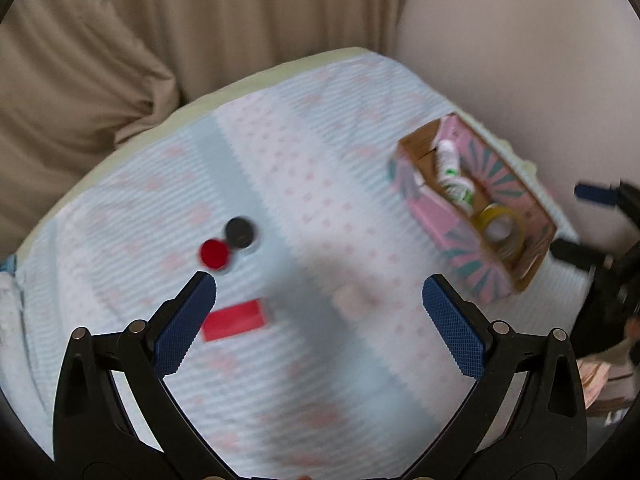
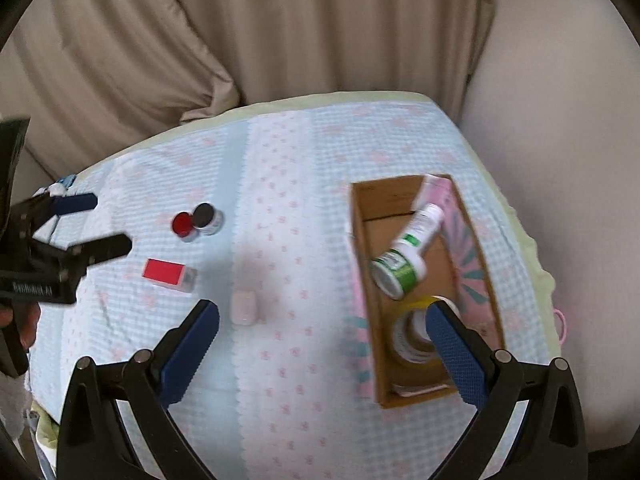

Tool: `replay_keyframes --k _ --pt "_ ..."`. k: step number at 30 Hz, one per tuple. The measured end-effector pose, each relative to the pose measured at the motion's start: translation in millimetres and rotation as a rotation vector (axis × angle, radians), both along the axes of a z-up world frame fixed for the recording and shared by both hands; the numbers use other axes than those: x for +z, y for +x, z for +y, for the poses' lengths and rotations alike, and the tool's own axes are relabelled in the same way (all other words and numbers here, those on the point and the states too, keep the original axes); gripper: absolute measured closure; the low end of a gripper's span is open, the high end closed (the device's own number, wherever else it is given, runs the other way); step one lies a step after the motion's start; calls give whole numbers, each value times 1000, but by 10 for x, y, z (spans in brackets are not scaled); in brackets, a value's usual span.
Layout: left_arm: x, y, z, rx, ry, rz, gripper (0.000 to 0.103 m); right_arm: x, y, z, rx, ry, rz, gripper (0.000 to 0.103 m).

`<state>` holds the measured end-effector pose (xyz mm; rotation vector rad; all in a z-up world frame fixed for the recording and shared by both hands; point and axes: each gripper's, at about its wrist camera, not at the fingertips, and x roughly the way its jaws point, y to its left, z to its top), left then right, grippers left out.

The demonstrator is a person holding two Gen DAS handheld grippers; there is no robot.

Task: Organize rigid objects
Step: 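Grasp the red box with the left tool while the right grasps the black-lidded tin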

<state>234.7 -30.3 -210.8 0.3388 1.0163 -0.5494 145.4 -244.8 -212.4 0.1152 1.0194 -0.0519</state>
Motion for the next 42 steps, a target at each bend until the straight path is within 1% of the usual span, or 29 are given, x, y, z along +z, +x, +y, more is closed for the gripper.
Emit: replay_keyframes --k 2,6,8,12,15,18,20,23,27,29,31,32,34,36,38,40,42 --pt "-49 4 158 -3 19 0 0 -11 67 128 27 8 0 0" --pt "-242 47 436 -40 70 9 0 -82 276 395 102 1 5 0" --pt "-360 89 524 -71 93 15 0 -147 427 524 150 6 11 0" --pt "-723 184 595 -176 154 34 0 -337 761 749 253 -14 29 0" --pt "-1039 271 592 -265 225 47 0 -534 1034 890 329 -20 48 0" --pt "-1362 382 588 -341 292 92 1 -757 1351 1026 399 -20 69 0" --pt "-1529 448 572 -391 328 103 2 -916 1561 1116 446 -40 84 0" --pt "-1715 523 544 -441 359 111 2 -1157 1860 1252 514 -76 106 0" --pt "-2006 617 479 -525 409 114 2 -1510 2206 1409 626 -89 135 0" --pt "-2134 641 449 -569 420 120 7 -1680 2329 1492 680 -102 148 0" --pt "-2237 665 420 -606 420 136 8 -1854 2437 1574 742 -111 172 0" --pt "-2285 674 408 -625 419 145 10 -1946 2489 1624 780 -120 181 1" --pt "-2365 679 382 -670 421 155 16 -2103 2579 1740 855 -140 195 4" --pt "-2436 680 357 -716 427 163 19 -2200 2647 1824 909 -154 205 8" --pt "-2486 672 339 -764 434 172 29 -2297 2704 1893 960 -162 211 11" --pt "-2525 664 331 -806 449 170 31 -2362 2739 1940 995 -165 218 12" --pt "-2547 672 335 -831 443 186 39 -2419 2769 1985 1026 -171 220 13"
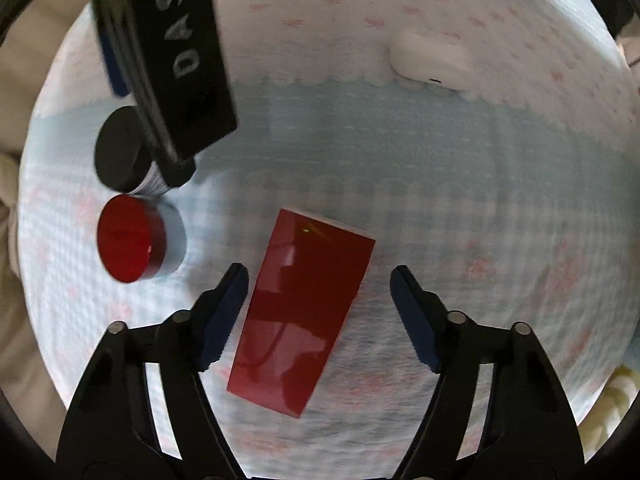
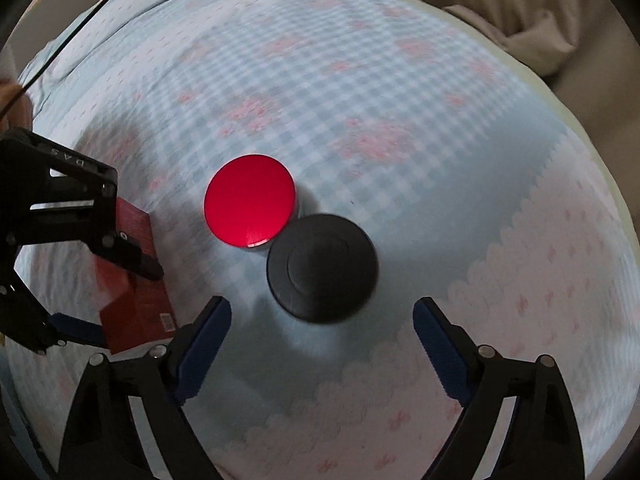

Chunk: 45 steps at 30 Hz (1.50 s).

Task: Organize rigid objects
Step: 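Grasp the red box with the left tool while the right grasps the black-lidded tin, then carry the red box and black-lidded tin to the cardboard box with both tools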

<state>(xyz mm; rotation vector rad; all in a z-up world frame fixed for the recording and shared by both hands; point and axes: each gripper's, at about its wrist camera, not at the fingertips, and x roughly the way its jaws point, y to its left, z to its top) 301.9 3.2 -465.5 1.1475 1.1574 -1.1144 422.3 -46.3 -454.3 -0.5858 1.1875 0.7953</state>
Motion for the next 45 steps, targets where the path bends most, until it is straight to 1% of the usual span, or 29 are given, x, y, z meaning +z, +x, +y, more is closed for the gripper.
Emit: replay_keyframes --k 1,3,5,7,9,13,16,20,25,32,34,35,38,40,44,45 --pt "-11 2 3 -7 3 -1 41 -33 12 15 13 -7 -3 14" --pt "-26 3 8 -28 9 -8 44 -84 40 45 30 -20 1 28" --pt "-24 6 9 -39 16 -24 54 -126 58 62 38 -25 5 36" --pt "-8 22 0 -32 18 -18 55 -122 57 66 41 -22 -5 39" --pt "2 23 10 -37 16 -18 57 -111 51 75 42 -15 -7 50" --pt "25 22 33 -28 15 -34 58 -98 23 95 28 -24 -22 50" --pt "107 14 73 30 -7 -25 59 -46 4 72 -5 -10 -9 50" --pt "245 76 192 128 -32 -22 60 106 -24 8 -62 6 -16 50" --pt "522 204 339 300 -92 -5 60 386 -72 -89 -148 36 -27 50" --pt "1013 254 552 497 -166 -31 60 914 -274 -218 -282 74 -50 50" --pt "1173 276 605 549 -197 -32 60 1080 -342 -247 -322 90 -57 50" --pt "1273 272 620 579 -212 -36 60 1189 -420 -293 -349 100 -62 50" --pt "1445 196 551 642 -249 -50 60 1469 -596 -386 -416 120 -73 50" --pt "1653 179 507 698 -290 -59 60 1656 -731 -475 -462 134 -79 50" --pt "2053 123 456 828 -396 -45 60 2033 -1029 -666 -555 152 -95 50" --pt "2147 76 422 842 -413 -49 60 2128 -1109 -728 -577 154 -99 51"
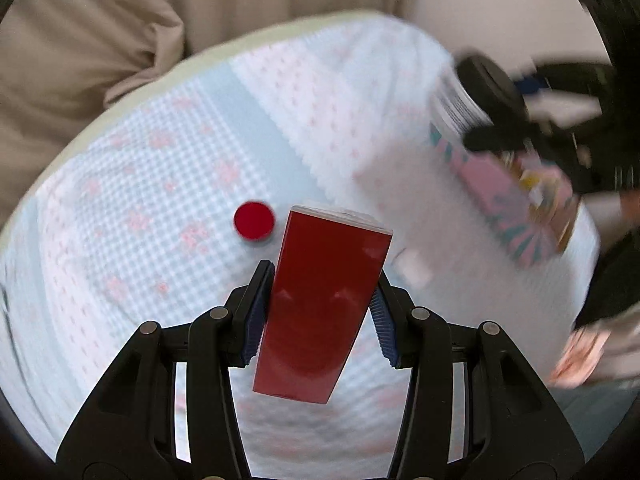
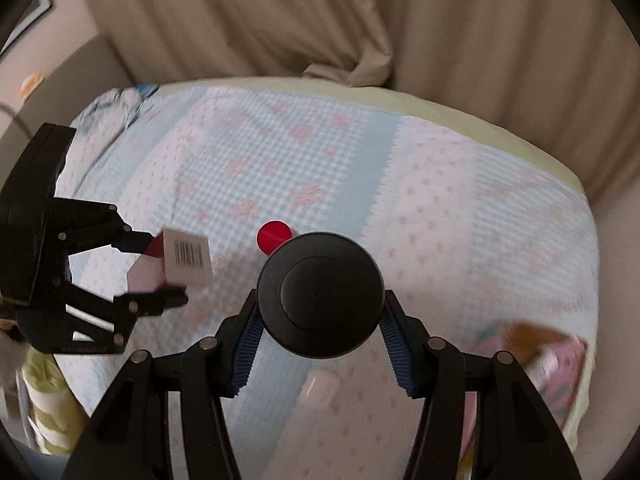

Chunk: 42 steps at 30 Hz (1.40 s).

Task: Organize rigid objects
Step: 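Carry the red box and black-lidded tin to the cardboard box with both tools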

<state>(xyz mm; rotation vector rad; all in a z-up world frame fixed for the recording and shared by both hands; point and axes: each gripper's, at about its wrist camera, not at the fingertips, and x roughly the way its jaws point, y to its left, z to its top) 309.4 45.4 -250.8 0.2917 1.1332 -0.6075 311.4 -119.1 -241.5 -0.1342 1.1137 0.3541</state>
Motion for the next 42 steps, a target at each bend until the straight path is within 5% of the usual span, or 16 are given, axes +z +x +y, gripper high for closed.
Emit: replay_keyframes --k 8,16,29,42 --pt "610 -230 -603 5 -65 -69 60 535 -639 -612 -168 25 -20 51" --pt "824 -354 -1545 -11 -171 -61 60 634 -1234 -1488 -334 1 -5 51" --pt "332 -237 -3009 -78 -186 43 60 98 -1749 -2691 -562 -26 101 50" --pt "-461 31 -3854 -128 -104 130 60 -623 -1913 -3033 -622 17 173 50"
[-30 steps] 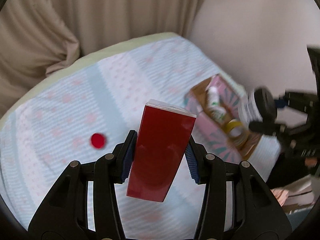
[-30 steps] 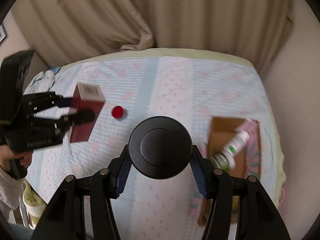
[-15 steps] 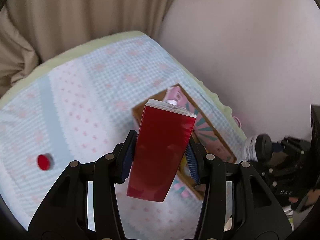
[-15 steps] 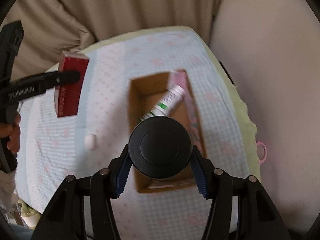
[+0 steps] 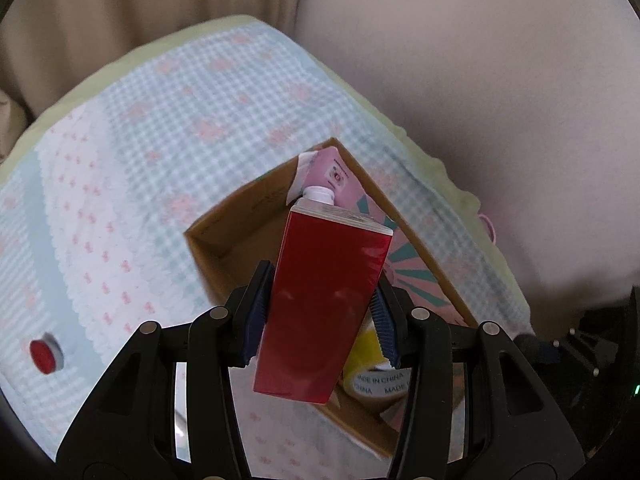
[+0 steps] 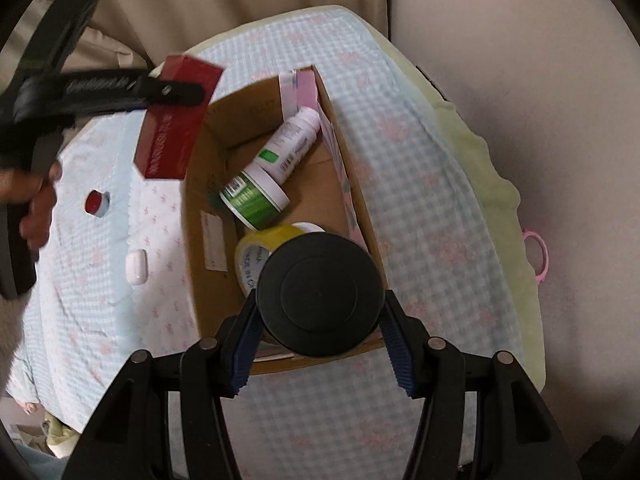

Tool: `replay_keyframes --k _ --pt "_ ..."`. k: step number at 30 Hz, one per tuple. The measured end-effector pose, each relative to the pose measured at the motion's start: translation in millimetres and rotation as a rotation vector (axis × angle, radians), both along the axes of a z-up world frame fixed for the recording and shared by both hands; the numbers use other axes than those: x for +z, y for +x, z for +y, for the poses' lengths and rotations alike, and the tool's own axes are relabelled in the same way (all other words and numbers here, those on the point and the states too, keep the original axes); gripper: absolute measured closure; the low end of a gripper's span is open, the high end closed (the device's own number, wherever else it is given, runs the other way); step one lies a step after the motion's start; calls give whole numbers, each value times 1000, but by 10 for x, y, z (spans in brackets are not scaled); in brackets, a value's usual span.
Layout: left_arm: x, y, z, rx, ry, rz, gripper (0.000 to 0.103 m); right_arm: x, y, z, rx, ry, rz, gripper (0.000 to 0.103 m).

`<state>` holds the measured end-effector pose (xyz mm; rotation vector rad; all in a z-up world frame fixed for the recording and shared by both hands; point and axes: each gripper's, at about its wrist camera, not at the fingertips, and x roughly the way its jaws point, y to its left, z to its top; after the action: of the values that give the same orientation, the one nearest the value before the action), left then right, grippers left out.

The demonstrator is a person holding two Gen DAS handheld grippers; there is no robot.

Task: Organize rigid objects
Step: 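Carry the red box and black-lidded tin to the cardboard box with both tools, then lower the red box and black tin into the box, opening both tools, then move both tools back over the red tin and white earbud case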

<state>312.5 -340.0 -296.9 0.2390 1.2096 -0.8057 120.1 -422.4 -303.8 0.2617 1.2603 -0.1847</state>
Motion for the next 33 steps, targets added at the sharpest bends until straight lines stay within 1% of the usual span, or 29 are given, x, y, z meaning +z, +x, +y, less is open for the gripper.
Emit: replay_keyframes --k 2,6,9,12,13,14,15,16,17,18,19,21,25,28,33 --pt "-115 47 -82 -5 12 11 60 -114 2 -8 -1 -1 7 50" --pt "-323 140 -246 -16 43 25 60 -228 0 -11 0 -13 11 50" --pt "-407 183 -327 -26 64 30 60 -272 22 -16 -1 -8 12 50" --pt "-435 205 -362 -34 73 48 60 -333 58 -25 -12 -10 25 50" --pt "-432 203 -370 -35 82 39 59 -358 69 -24 -14 -10 34 49" --pt "-411 199 -374 -37 83 27 58 -356 71 -22 -18 -18 27 34" --pt "-379 193 -367 -39 88 9 57 -338 69 -22 -23 -27 6 4" --pt "-357 195 -361 -41 88 2 50 -305 60 -21 -28 -39 -19 0" --pt "-331 200 -349 -40 87 -4 27 -264 49 -23 -33 -44 -50 0" --pt "-298 205 -319 -31 91 -21 10 -245 37 -27 -36 -42 -64 0" --pt "-257 201 -277 -15 87 -46 0 -238 31 -28 -39 -35 -69 0" --pt "-214 206 -208 -3 66 -46 0 -245 -7 -44 -58 -23 -71 0" --pt "-169 194 -85 18 64 -49 0 -278 -78 -61 -89 -2 -68 0" --pt "-143 165 -38 21 70 -60 0 -252 -93 -40 -85 -11 -65 0" --pt "-34 68 46 33 57 -65 0 -185 -82 6 -76 -14 -64 0"
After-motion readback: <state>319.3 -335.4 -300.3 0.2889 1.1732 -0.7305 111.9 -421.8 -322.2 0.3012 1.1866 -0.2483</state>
